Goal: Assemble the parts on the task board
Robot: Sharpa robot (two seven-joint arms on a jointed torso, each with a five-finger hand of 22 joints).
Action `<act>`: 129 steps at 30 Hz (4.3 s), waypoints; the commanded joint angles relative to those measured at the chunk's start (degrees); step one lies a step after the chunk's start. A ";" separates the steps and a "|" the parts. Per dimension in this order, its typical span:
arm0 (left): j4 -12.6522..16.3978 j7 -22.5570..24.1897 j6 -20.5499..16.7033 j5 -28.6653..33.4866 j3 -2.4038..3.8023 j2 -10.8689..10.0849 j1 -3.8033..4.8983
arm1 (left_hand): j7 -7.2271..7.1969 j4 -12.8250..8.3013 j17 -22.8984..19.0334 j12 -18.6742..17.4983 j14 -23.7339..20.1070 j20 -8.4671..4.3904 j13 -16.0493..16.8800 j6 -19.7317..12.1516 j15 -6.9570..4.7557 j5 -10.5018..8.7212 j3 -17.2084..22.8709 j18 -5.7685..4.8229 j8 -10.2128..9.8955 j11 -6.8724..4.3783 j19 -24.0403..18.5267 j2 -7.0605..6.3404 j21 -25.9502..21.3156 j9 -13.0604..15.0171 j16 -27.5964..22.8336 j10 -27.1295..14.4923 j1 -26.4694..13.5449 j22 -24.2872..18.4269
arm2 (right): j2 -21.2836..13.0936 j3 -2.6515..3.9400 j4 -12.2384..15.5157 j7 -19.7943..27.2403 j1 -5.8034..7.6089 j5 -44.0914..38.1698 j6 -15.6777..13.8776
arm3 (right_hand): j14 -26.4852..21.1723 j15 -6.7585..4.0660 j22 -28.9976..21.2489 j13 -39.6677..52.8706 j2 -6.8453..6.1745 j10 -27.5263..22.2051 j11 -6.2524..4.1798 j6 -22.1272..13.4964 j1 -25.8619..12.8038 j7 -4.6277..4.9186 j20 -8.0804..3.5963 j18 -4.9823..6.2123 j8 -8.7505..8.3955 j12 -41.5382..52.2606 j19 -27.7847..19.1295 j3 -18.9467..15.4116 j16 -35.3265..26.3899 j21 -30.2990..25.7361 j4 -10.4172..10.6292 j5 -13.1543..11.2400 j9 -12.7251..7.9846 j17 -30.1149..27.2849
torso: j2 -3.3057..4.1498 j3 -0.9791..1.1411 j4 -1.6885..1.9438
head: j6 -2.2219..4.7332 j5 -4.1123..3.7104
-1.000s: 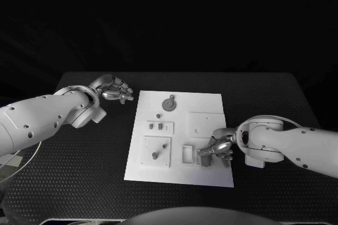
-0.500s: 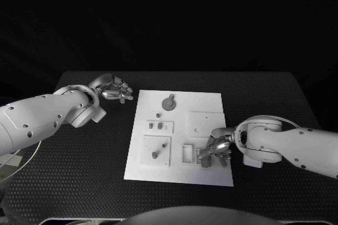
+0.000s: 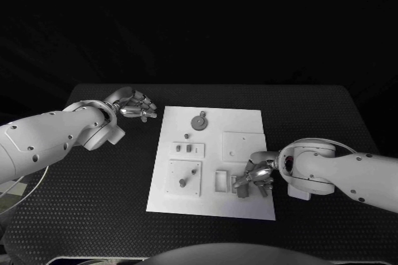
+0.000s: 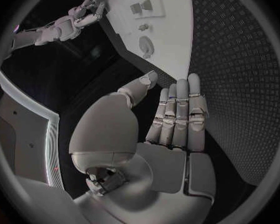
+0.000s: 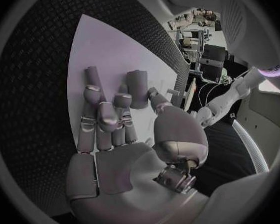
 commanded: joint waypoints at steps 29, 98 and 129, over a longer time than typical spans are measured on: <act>0.20 -0.51 1.06 0.32 -0.02 0.23 0.06 | -0.10 0.45 0.23 -0.05 0.25 0.00 -0.14 -0.39 0.08 0.33 0.16 0.81 0.21 0.36 0.50 0.08 -0.38 -0.13 -0.35 -0.13 0.36 0.06 | 2.72 0.08 0.85 -0.64 4.93 16.18 -1.40 | 0.27 -0.33 0.95 -0.13 -0.02 0.40 -0.06 0.68 -1.41 -0.11 -0.09 0.88 0.24 0.22 0.50 11.62 0.50 -0.17 -10.91 0.19 0.25 -0.15 | -0.05 -0.08 -0.07 | 0.26 -0.15; 0.32 -0.77 1.29 0.32 -0.02 -0.16 0.08 | -0.08 0.80 0.50 -0.02 0.27 0.04 -0.24 -0.40 0.12 0.51 0.22 0.79 0.25 0.39 0.48 0.12 -0.40 -0.18 -0.57 -0.15 0.24 0.08 | 7.40 -2.35 -3.78 -1.99 3.72 11.22 -3.03 | 0.18 -0.29 0.94 -0.43 -1.45 0.06 0.00 0.80 -8.12 -0.05 -0.09 0.88 -0.59 0.29 0.57 13.57 0.40 -0.53 -8.63 0.19 0.81 -0.75 | 0.03 0.02 -0.05 | -0.53 0.43; 0.43 -0.95 1.34 0.32 -0.03 -0.27 0.08 | -0.08 1.00 0.62 -0.02 0.28 0.04 -0.29 -0.43 0.12 0.51 0.23 0.79 0.26 0.39 0.47 0.14 -0.41 -0.21 -0.67 -0.16 0.14 0.09 | 7.71 -2.35 -4.34 -2.19 3.60 11.24 -2.19 | 0.11 -0.26 0.96 -0.53 -2.41 -0.11 0.04 0.65 -10.51 -0.01 -0.12 0.88 -0.90 0.31 0.53 13.89 0.36 -0.67 -7.25 0.19 1.05 -0.90 | 0.02 0.00 -0.02 | -0.60 0.52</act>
